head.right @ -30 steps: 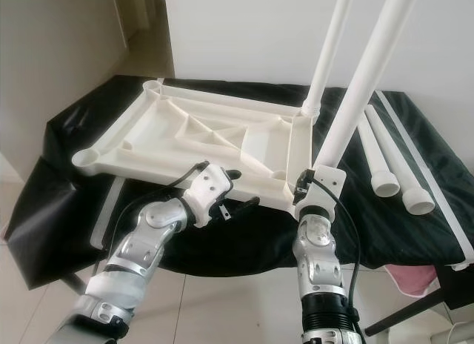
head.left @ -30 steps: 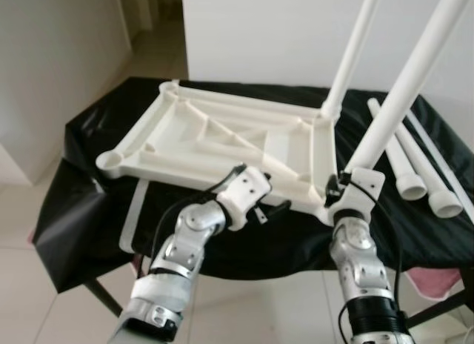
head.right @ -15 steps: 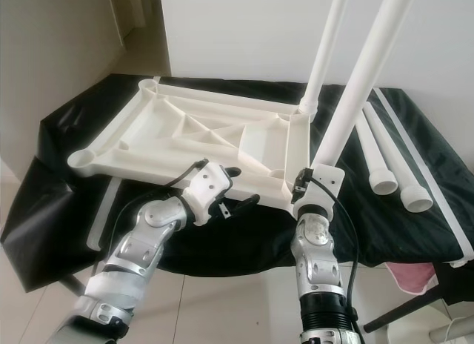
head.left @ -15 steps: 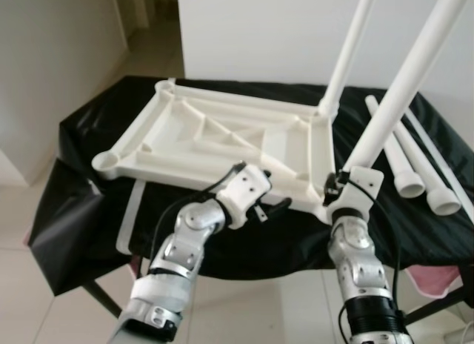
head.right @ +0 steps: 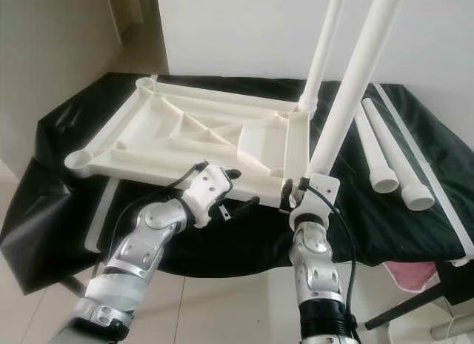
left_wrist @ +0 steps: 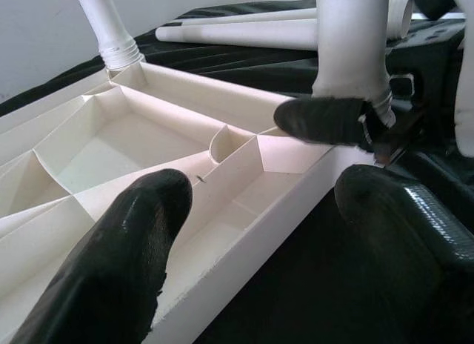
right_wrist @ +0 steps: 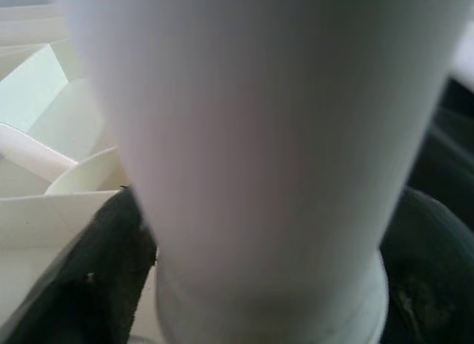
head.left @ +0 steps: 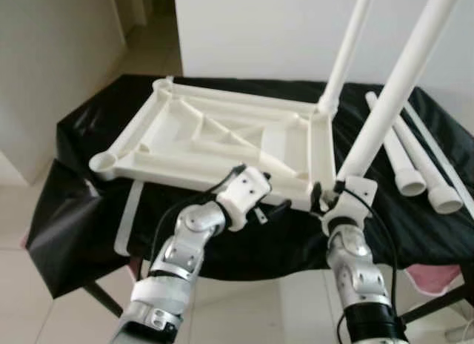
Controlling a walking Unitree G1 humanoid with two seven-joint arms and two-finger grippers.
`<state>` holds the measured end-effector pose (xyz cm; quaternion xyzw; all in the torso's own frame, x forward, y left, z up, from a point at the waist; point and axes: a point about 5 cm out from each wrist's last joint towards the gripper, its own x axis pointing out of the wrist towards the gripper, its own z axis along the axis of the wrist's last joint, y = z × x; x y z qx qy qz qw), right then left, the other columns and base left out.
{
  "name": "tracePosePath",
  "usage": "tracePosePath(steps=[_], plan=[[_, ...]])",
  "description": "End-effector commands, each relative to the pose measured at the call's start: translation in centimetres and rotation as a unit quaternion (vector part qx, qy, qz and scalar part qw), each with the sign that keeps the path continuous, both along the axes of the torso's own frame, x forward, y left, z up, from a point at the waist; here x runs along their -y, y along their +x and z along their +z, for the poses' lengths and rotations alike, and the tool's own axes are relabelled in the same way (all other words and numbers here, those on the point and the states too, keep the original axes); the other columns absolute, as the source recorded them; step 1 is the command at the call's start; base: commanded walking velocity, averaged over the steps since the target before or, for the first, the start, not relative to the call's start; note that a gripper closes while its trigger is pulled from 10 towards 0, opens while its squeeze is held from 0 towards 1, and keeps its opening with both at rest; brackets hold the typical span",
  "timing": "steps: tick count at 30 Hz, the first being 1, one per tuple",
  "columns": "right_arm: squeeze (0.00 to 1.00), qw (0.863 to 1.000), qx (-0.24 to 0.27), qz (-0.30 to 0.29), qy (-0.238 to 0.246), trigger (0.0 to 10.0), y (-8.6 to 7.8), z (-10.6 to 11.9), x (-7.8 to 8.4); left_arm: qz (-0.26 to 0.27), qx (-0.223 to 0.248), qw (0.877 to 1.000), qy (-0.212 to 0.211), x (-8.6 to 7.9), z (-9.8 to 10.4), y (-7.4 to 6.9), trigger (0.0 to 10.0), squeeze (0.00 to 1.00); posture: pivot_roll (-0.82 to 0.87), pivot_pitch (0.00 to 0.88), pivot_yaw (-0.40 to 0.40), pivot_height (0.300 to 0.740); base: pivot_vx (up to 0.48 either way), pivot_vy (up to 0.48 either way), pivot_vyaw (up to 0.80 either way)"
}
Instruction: Building children table
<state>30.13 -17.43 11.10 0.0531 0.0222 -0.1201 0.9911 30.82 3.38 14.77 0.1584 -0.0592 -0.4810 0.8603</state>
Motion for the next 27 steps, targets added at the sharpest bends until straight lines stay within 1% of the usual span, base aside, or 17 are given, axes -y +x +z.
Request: tracePosePath(steps=[1, 4, 5, 6, 7, 8, 9, 13, 16, 20, 22, 24, 25, 27], plan=[[1.00, 1.000, 0.006, 0.016, -0.006, 10.0, -0.5, -0.1, 0.3, 0.067, 0.011, 0.998, -0.015, -0.2, 0.0, 0.3, 10.0, 0.00, -0.05, 0.000, -0.020, 0.740, 0.000, 0.000, 0.00], [1.00, 1.000, 0.010, 0.024, -0.012, 10.0, -0.8, -0.2, 0.6, 0.066, 0.010, 0.998, -0.015, -0.2, 0.0, 0.2, 10.0, 0.00, -0.05, 0.000, -0.020, 0.740, 0.000, 0.000, 0.00], [0.95, 0.999, 0.013, 0.032, -0.009, 10.0, -1.0, -0.3, 0.7, 0.065, 0.011, 0.998, -0.016, -0.2, 0.0, 0.2, 10.0, 0.00, -0.05, 0.000, -0.019, 0.740, 0.000, 0.000, 0.00], [0.95, 0.999, 0.016, 0.038, -0.008, 10.0, -1.1, -0.3, 0.8, 0.064, 0.011, 0.998, -0.016, -0.2, 0.0, 0.1, 10.0, 0.00, -0.05, 0.000, -0.019, 0.740, 0.000, 0.000, 0.00], [0.13, 0.999, 0.018, 0.046, -0.007, 10.0, -1.3, -0.4, 0.8, 0.064, 0.010, 0.998, -0.016, -0.2, 0.0, 0.1, 10.0, 0.00, -0.05, 0.000, -0.019, 0.740, 0.000, 0.000, 0.00], [0.13, 0.999, 0.019, 0.051, -0.006, 10.0, -1.4, -0.4, 0.9, 0.064, 0.010, 0.998, -0.016, -0.2, 0.0, 0.1, 10.0, 0.00, -0.05, 0.000, -0.019, 0.740, 0.000, 0.000, 0.00], [0.00, 0.998, 0.020, 0.054, -0.008, 10.0, -1.4, -0.4, 0.9, 0.064, 0.010, 0.998, -0.016, -0.2, 0.0, 0.1, 10.0, 0.00, -0.05, 0.000, -0.021, 0.740, 0.000, 0.000, 0.00], [0.00, 0.998, 0.025, 0.060, -0.008, 10.0, -1.6, -0.4, 0.9, 0.064, 0.009, 0.998, -0.014, -0.4, -0.2, -0.1, 10.0, 0.00, -0.05, 0.000, -0.022, 0.740, 0.000, 0.000, 0.00], [0.00, 0.995, 0.046, 0.090, -0.017, 10.0, -2.0, 0.0, 0.8, 0.061, 0.012, 0.998, -0.015, -0.6, -0.3, -0.5, 10.0, 0.00, -0.05, 0.000, -0.024, 0.740, 0.000, 0.000, 0.00], [0.00, 0.990, 0.057, 0.121, -0.034, 10.0, -2.3, 0.4, 1.3, 0.045, 0.006, 0.999, -0.022, -0.7, -0.2, -1.0, 10.0, 0.00, -0.04, 0.000, -0.021, 0.740, 0.000, 0.000, 0.00], [0.00, 0.986, 0.060, 0.147, -0.045, 10.0, -2.4, 0.6, 1.5, 0.041, 0.005, 0.999, -0.023, -0.8, -0.1, -1.2, 10.0, 0.00, -0.04, 0.000, -0.017, 0.740, 0.000, 0.000, 0.00], [0.00, 0.981, 0.064, 0.173, -0.067, 10.0, -2.5, 0.9, 2.1, 0.035, 0.005, 0.999, -0.019, -0.9, -0.1, -1.6, 10.0, 0.00, -0.03, 0.000, -0.011, 0.740, 0.000, 0.000, 0.00], [0.00, 0.981, 0.064, 0.173, -0.067, 10.0, -2.5, 0.9, 2.1, 0.035, 0.005, 0.999, -0.019, -0.9, -0.1, -1.6, 10.0, 0.00, -0.03, 0.000, -0.011, 0.740, 0.000, 0.000, 0.00], [0.00, 0.972, 0.068, 0.208, -0.085, 10.0, -2.3, 1.3, 2.5, 0.025, 0.006, 1.000, -0.012, -1.0, -0.3, -1.9, 10.0, 0.00, -0.03, 0.000, -0.005, 0.740, 0.000, 0.000, 0.00]])
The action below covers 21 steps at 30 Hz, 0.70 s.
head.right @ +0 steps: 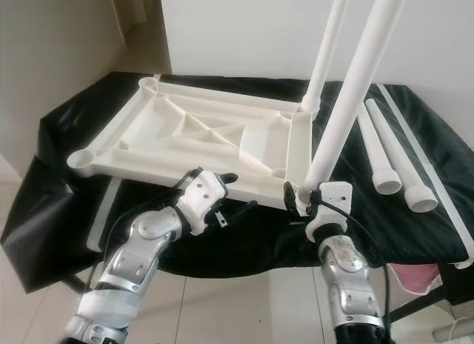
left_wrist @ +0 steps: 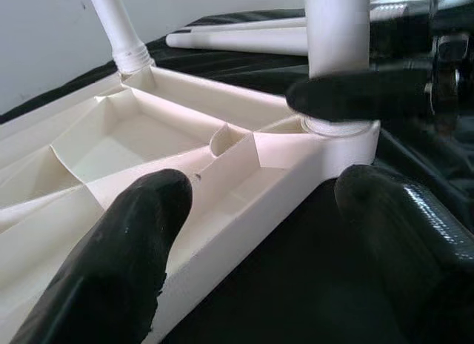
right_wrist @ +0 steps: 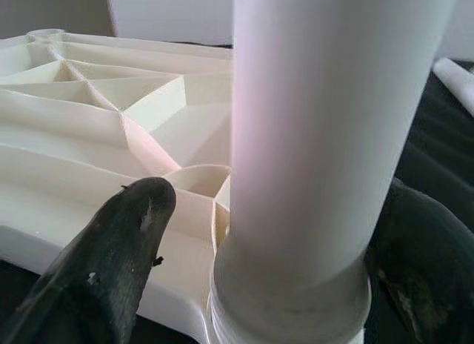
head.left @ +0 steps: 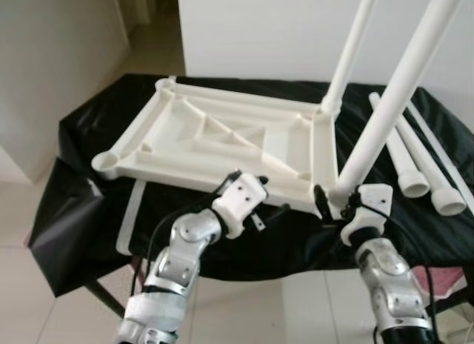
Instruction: Building children table
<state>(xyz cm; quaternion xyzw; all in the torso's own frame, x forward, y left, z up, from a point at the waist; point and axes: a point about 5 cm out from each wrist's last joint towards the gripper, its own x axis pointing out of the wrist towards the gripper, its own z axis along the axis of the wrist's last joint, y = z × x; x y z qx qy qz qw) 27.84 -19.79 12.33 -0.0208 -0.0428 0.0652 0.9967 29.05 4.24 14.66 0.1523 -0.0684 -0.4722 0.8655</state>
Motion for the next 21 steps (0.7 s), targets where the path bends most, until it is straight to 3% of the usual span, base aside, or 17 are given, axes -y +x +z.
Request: tracePosePath(steps=[1, 4, 6, 13, 14, 15, 16, 18, 19, 21], plan=[[0.00, 1.000, 0.002, 0.025, -0.010, 10.0, 0.0, 0.1, 0.2, 0.017, -0.001, 1.000, -0.001, -0.2, -0.2, -0.2, 10.0, 0.00, -0.03, 0.000, -0.005, 0.740, 0.000, 0.000, 0.00], [0.00, 0.998, 0.004, 0.059, -0.024, 10.0, 0.1, 0.4, 0.4, 0.009, -0.001, 1.000, 0.004, -0.2, -0.3, -0.4, 10.0, 0.00, -0.03, 0.000, -0.003, 0.740, 0.000, 0.000, 0.00], [0.00, 0.993, -0.006, 0.090, -0.074, 10.0, 0.8, 0.4, 0.6, 0.010, -0.001, 1.000, 0.009, -0.3, -0.3, -0.4, 10.0, 0.00, -0.03, 0.000, -0.003, 0.740, 0.000, 0.000, 0.00], [0.00, 0.986, -0.027, 0.125, -0.105, 10.0, 2.1, 0.1, 0.7, 0.014, 0.002, 1.000, 0.013, -0.2, -0.2, -0.4, 10.0, 0.00, -0.02, 0.000, -0.016, 0.740, 0.000, 0.000, 0.00], [0.00, 0.985, -0.038, 0.127, -0.108, 4.9, 2.7, -0.2, 1.0, 0.021, 0.004, 1.000, 0.012, -0.2, -0.1, -0.5, 10.0, 0.00, -0.01, 0.000, -0.024, 0.740, 0.000, 0.000, 0.00], [0.00, 0.985, -0.038, 0.127, -0.108, 4.9, 2.7, -0.2, 1.0, 0.021, 0.004, 1.000, 0.012, -0.2, -0.1, -0.5, 10.0, 0.00, -0.01, 0.000, -0.024, 0.740, 0.000, 0.000, 0.00], [0.00, 0.985, -0.043, 0.129, -0.106, 2.2, 2.8, -0.3, 1.1, 0.025, 0.004, 1.000, 0.012, -0.2, -0.1, -0.5, 10.0, 0.00, 0.00, 0.000, -0.031, 0.740, 0.000, 0.000, 0.00], [0.00, 0.985, -0.046, 0.130, -0.105, 2.2, 2.8, -0.4, 1.2, 0.027, 0.003, 1.000, 0.011, -0.3, -0.1, -0.5, 10.0, 0.00, 0.00, 0.000, -0.031, 0.740, 0.000, 0.000, 0.00], [0.00, 0.984, -0.051, 0.131, -0.105, 0.0, 2.8, -0.5, 1.2, 0.029, 0.004, 1.000, 0.011, -0.3, -0.1, -0.5, 10.0, 0.00, 0.01, 0.000, -0.037, 0.740, 0.000, 0.000, 0.00], [0.00, 0.984, -0.057, 0.135, -0.104, 0.0, 2.8, -0.8, 1.3, 0.033, 0.004, 0.999, 0.012, -0.4, -0.1, -0.4, 10.0, 0.00, 0.01, 0.000, -0.038, 0.740, 0.000, 0.000, 0.00]])
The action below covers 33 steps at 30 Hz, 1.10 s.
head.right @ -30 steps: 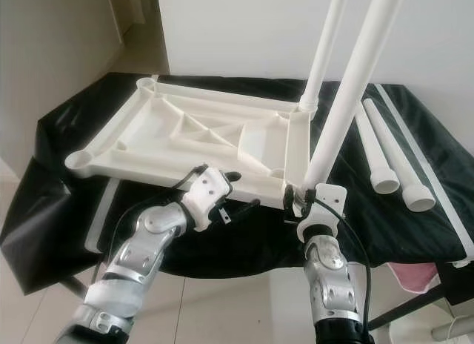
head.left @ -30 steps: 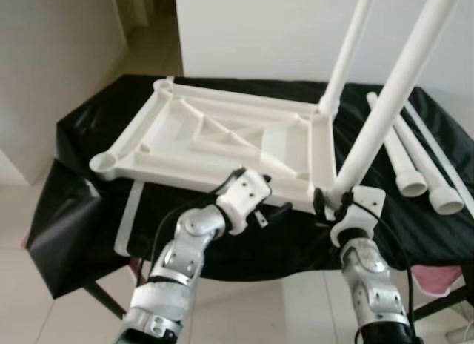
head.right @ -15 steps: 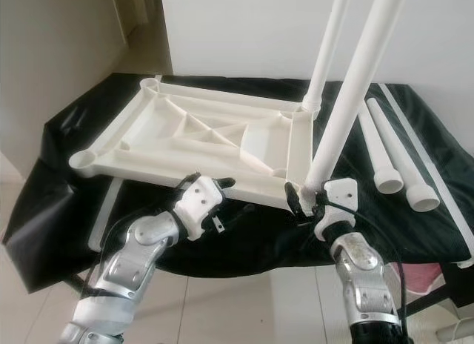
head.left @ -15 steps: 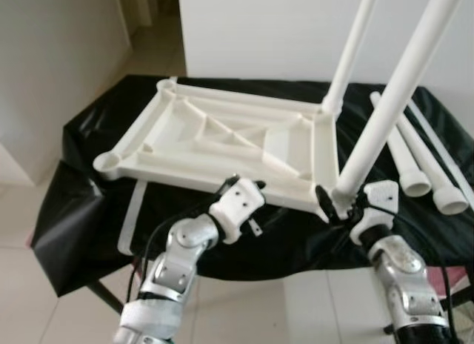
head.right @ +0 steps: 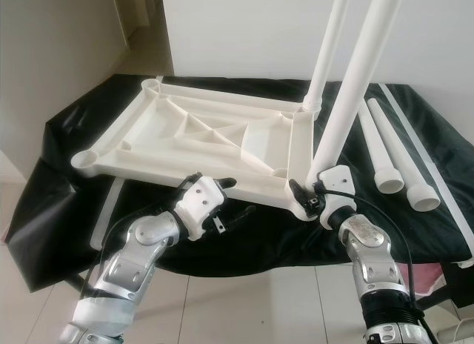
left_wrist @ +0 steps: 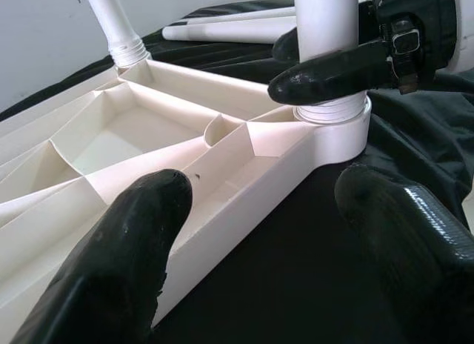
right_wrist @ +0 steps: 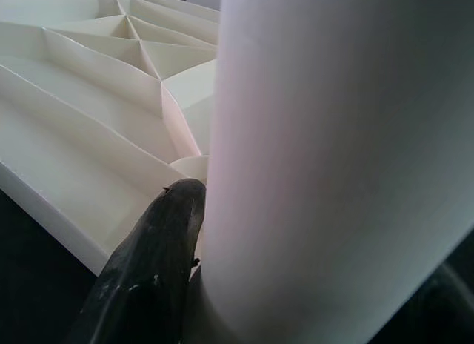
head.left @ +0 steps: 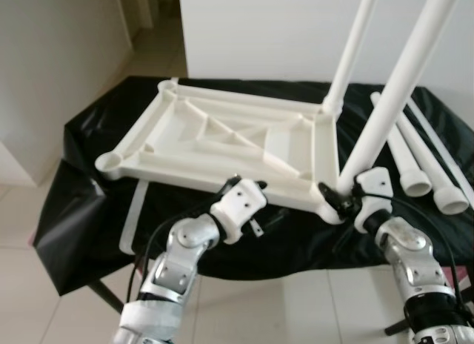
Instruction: Building children table
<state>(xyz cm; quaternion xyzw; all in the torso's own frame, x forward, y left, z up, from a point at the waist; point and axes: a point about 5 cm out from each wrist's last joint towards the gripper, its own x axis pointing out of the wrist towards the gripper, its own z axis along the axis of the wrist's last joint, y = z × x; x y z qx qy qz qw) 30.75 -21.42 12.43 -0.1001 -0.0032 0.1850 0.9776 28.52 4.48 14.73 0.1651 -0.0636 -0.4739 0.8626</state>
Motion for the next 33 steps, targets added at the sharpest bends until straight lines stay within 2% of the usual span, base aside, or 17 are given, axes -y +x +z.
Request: tracePosePath(steps=[1, 8, 9, 11, 12, 15, 18, 19, 21, 22, 25, 27, 31, 33], plan=[[0.00, 0.999, -0.026, 0.019, -0.019, 0.0, -0.2, -1.1, -0.3, 0.039, 0.003, 0.999, 0.000, -0.4, -0.2, 0.2, 10.0, 0.00, 0.01, 0.000, -0.038, 0.740, 0.000, 0.000, 0.00], [0.00, 0.999, -0.043, 0.006, -0.018, 0.0, -0.4, -1.8, -0.1, 0.043, 0.004, 0.999, 0.007, -0.5, -0.3, 0.2, 10.0, 0.00, 0.01, 0.000, -0.034, 0.740, 0.000, 0.000, 0.00], [0.00, 0.999, -0.044, -0.002, -0.011, 3.5, -0.4, -1.9, -0.1, 0.045, 0.005, 0.999, 0.009, -0.5, -0.3, 0.3, 10.0, 0.00, 0.00, 0.000, -0.033, 0.740, 0.000, 0.000, 0.00], [0.00, 0.999, -0.045, -0.006, -0.006, 3.5, -0.5, -1.9, 0.0, 0.047, 0.006, 0.999, 0.010, -0.5, -0.3, 0.3, 10.0, 0.00, 0.00, 0.000, -0.033, 0.740, 0.000, 0.000, 0.00], [0.00, 0.999, -0.046, -0.013, -0.003, 10.0, -0.5, -2.0, -0.1, 0.051, 0.006, 0.999, 0.012, -0.6, -0.3, 0.4, 10.0, 0.00, 0.00, 0.001, -0.032, 0.740, 0.000, 0.000, 0.00], [0.00, 0.998, -0.045, -0.047, 0.014, 10.0, -0.8, -2.1, -0.6, 0.068, 0.010, 0.997, 0.020, -0.9, -0.4, 0.8, 10.0, 0.00, 0.00, 0.000, -0.029, 0.740, 0.000, 0.000, 0.00], [0.00, 0.997, -0.044, -0.057, 0.018, 10.0, -0.8, -2.1, -0.7, 0.071, 0.011, 0.997, 0.021, -1.0, -0.4, 0.9, 10.0, 0.00, 0.00, 0.000, -0.030, 0.740, 0.000, 0.000, 0.00], [0.00, 0.995, -0.042, -0.083, 0.024, 10.0, -0.8, -2.2, -0.8, 0.077, 0.010, 0.997, 0.024, -1.1, -0.5, 1.2, 10.0, 0.00, 0.00, 0.000, -0.027, 0.740, 0.000, 0.000, 0.00], [0.00, 0.987, -0.034, -0.150, 0.044, 10.0, -0.8, -2.2, -1.1, 0.083, 0.010, 0.996, 0.032, -1.3, -0.7, 1.5, 10.0, 0.00, -0.01, 0.000, -0.026, 0.740, 0.000, 0.000, 0.00], [0.00, 0.987, -0.034, -0.150, 0.044, 10.0, -0.8, -2.2, -1.1, 0.083, 0.010, 0.996, 0.032, -1.3, -0.7, 1.5, 10.0, 0.00, -0.01, 0.000, -0.026, 0.740, 0.000, 0.000, 0.00], [0.00, 0.974, -0.026, -0.216, 0.070, 10.0, -1.0, -2.1, -1.7, 0.088, 0.009, 0.995, 0.036, -1.4, -0.9, 1.8, 10.0, 0.00, -0.01, 0.000, -0.024, 0.740, 0.000, 0.000, 0.00], [0.00, 0.970, -0.022, -0.229, 0.075, 10.0, -1.1, -2.1, -1.9, 0.090, 0.009, 0.995, 0.037, -1.3, -0.9, 1.8, 10.0, 0.00, -0.01, 0.000, -0.024, 0.740, 0.000, 0.000, 0.00], [0.00, 0.948, -0.015, -0.304, 0.087, 10.0, -1.3, -2.2, -2.2, 0.091, 0.012, 0.995, 0.046, -1.3, -1.3, 2.0, 10.0, 0.00, -0.01, 0.000, -0.020, 0.740, 0.000, 0.000, 0.00], [0.00, 0.945, -0.015, -0.314, 0.089, 10.0, -1.4, -2.3, -2.2, 0.091, 0.012, 0.995, 0.047, -1.3, -1.3, 2.1, 10.0, 0.00, -0.01, 0.000, -0.020, 0.740, 0.000, 0.000, 0.00]])
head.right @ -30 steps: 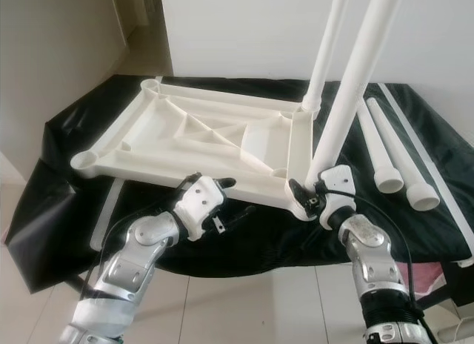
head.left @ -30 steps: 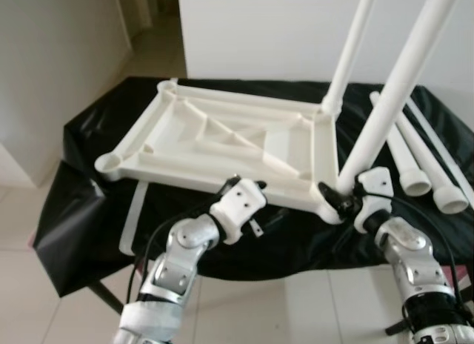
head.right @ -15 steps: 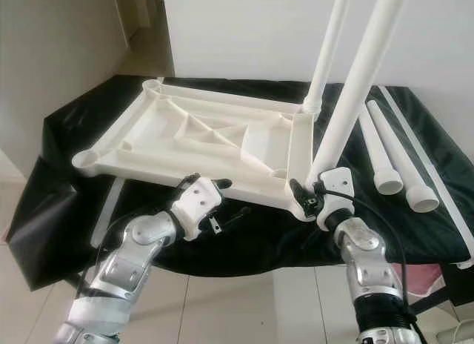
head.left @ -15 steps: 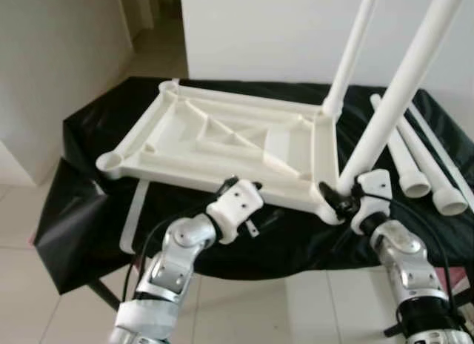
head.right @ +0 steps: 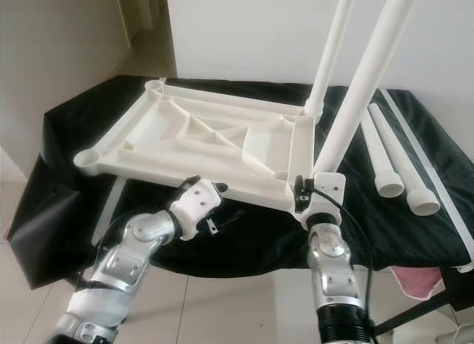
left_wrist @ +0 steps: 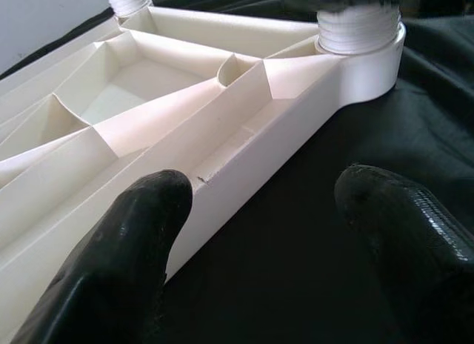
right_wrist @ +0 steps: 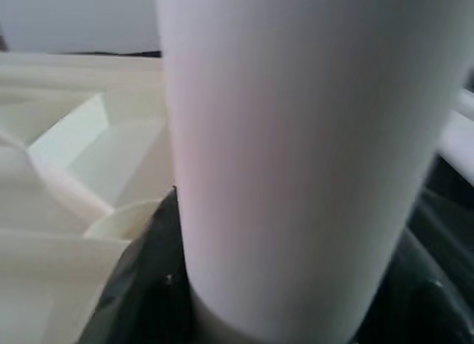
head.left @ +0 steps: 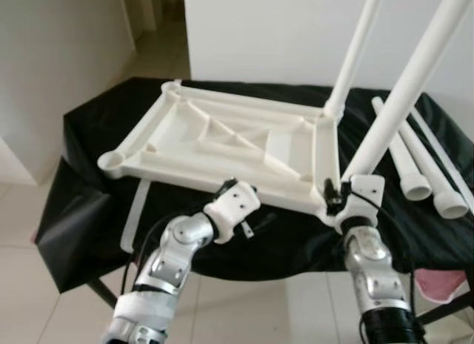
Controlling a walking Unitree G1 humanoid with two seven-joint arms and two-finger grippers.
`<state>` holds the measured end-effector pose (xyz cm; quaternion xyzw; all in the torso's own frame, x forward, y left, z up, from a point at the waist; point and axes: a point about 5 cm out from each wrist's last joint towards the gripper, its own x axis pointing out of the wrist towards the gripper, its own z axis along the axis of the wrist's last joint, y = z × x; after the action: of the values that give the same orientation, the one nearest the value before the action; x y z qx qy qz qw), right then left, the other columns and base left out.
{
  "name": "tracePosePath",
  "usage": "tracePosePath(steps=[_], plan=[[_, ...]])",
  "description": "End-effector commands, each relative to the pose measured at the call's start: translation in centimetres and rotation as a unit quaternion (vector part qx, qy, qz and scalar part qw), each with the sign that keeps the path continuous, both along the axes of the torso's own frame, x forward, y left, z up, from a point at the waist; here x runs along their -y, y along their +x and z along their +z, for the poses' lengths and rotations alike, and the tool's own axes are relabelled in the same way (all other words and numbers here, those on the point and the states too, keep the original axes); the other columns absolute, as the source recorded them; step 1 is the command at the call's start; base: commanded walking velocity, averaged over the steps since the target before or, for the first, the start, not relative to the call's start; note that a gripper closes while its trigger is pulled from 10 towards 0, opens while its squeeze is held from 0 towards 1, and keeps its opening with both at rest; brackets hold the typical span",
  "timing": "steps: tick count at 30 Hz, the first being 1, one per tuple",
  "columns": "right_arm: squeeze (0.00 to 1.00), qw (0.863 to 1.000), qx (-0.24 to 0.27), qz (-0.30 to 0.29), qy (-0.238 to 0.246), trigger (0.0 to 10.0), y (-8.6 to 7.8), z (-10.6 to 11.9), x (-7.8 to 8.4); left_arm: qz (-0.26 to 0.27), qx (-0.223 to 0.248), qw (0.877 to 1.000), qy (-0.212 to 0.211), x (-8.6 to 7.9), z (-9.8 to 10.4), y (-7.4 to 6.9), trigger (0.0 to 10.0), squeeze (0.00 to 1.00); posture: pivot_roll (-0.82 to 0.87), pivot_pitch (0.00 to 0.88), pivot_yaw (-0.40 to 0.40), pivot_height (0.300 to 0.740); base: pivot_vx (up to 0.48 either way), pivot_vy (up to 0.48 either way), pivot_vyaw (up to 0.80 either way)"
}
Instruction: Building children table
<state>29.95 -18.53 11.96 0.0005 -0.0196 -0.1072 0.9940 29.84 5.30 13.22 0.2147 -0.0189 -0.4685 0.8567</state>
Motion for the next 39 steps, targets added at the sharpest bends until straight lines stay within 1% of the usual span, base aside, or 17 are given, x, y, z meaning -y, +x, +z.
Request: tracePosePath(steps=[1, 3, 5, 10, 15, 16, 17, 18, 19, 20, 23, 26, 27, 30, 32, 36, 39], plan=[[0.00, 0.998, -0.047, -0.040, 0.005, 10.0, -0.6, -1.9, 0.7, 0.079, 0.033, 0.996, -0.012, -0.6, 0.2, 0.8, 10.0, 0.00, -0.01, 0.000, -0.017, 0.740, 0.000, 0.000, 0.00], [0.00, 0.995, -0.042, -0.086, 0.024, 10.0, -0.7, -1.8, 0.4, 0.081, 0.035, 0.996, -0.012, -0.7, 0.3, 1.1, 10.0, 0.00, -0.01, 0.000, -0.014, 0.740, 0.000, 0.000, 0.00], [0.00, 0.993, -0.045, -0.104, 0.037, 10.0, -0.7, -1.9, -0.3, 0.082, 0.036, 0.996, -0.013, -0.8, 0.3, 1.3, 10.0, 0.00, -0.02, 0.000, -0.008, 0.740, 0.000, 0.000, 0.00], [0.00, 0.994, -0.046, -0.093, 0.032, 10.0, -0.9, -2.0, -1.3, 0.079, 0.033, 0.996, -0.009, -0.9, 0.0, 1.1, 10.0, 0.00, -0.02, 0.000, 0.002, 0.740, 0.000, 0.000, 0.00], [0.00, 0.993, -0.035, -0.107, 0.027, 10.0, -1.0, -1.7, -0.7, 0.076, 0.034, 0.997, -0.003, -1.2, 0.0, 1.3, 10.0, 0.00, -0.02, 0.000, 0.003, 0.740, 0.000, 0.000, 0.00], [0.06, 0.993, -0.032, -0.107, 0.029, 10.0, -1.0, -1.6, -0.6, 0.079, 0.035, 0.996, -0.002, -1.5, 0.0, 1.5, 10.0, 0.00, -0.02, 0.000, -0.001, 0.740, 0.000, 0.000, 0.00], [0.06, 0.993, -0.030, -0.106, 0.031, 10.0, -1.0, -1.5, -0.6, 0.080, 0.036, 0.996, -0.001, -1.6, 0.1, 1.6, 10.0, 0.00, -0.02, 0.000, -0.001, 0.740, 0.000, 0.000, 0.00], [0.72, 0.994, -0.024, -0.103, 0.028, 10.0, -1.0, -1.4, -0.5, 0.084, 0.037, 0.996, 0.000, -2.0, 0.1, 1.8, 10.0, 0.00, -0.02, 0.000, -0.003, 0.740, 0.000, 0.000, 0.00], [0.72, 0.994, -0.024, -0.103, 0.028, 10.0, -1.0, -1.4, -0.5, 0.084, 0.037, 0.996, 0.000, -2.0, 0.1, 1.8, 10.0, 0.00, -0.02, 0.000, -0.003, 0.740, 0.000, 0.000, 0.00], [1.00, 0.994, -0.014, -0.101, 0.025, 10.0, -1.1, -1.2, -0.4, 0.087, 0.038, 0.995, 0.004, -2.4, 0.1, 2.0, 10.0, 0.00, -0.01, 0.000, -0.004, 0.740, 0.000, 0.000, 0.00], [1.00, 0.995, -0.005, -0.099, 0.020, 10.0, -1.1, -0.9, -0.2, 0.090, 0.032, 0.995, 0.018, -3.4, 0.0, 2.3, 10.0, 0.00, -0.01, 0.000, -0.006, 0.740, 0.000, 0.000, 0.00], [1.00, 0.995, -0.007, -0.099, 0.018, 10.0, -1.1, -1.0, -0.1, 0.088, 0.027, 0.995, 0.029, -3.8, -0.2, 2.4, 10.0, 0.00, -0.01, 0.000, -0.006, 0.740, 0.000, 0.000, 0.00], [0.00, 0.996, -0.011, -0.092, 0.015, 10.0, -1.1, -1.2, -0.1, 0.082, 0.025, 0.995, 0.059, -4.7, -0.4, 2.7, 10.0, 0.00, -0.01, 0.000, -0.005, 0.740, 0.000, 0.000, 0.00], [0.00, 0.997, -0.011, -0.080, 0.013, 10.0, -1.3, -1.3, -0.3, 0.070, 0.016, 0.995, 0.068, -5.2, -0.4, 2.7, 10.0, 0.00, -0.02, 0.000, 0.001, 0.740, 0.000, 0.000, 0.00], [0.00, 0.998, -0.011, -0.068, 0.009, 10.0, -1.8, -1.5, -0.5, 0.064, 0.009, 0.995, 0.071, -5.7, -0.5, 2.7, 10.0, 0.00, -0.02, 0.000, 0.005, 0.740, 0.000, 0.000, 0.00], [0.00, 0.998, -0.011, -0.063, 0.008, 10.0, -2.0, -1.6, -0.5, 0.065, 0.008, 0.995, 0.071, -5.8, -0.6, 2.7, 10.0, 0.00, -0.02, 0.000, 0.005, 0.740, 0.000, 0.000, 0.00], [0.00, 0.999, -0.007, -0.042, 0.002, 10.0, -3.2, -2.1, -0.5, 0.085, 0.019, 0.994, 0.060, -5.8, 0.2, 3.6, 10.0, 0.00, -0.02, 0.000, 0.019, 0.740, 0.000, 0.000, 0.00]])
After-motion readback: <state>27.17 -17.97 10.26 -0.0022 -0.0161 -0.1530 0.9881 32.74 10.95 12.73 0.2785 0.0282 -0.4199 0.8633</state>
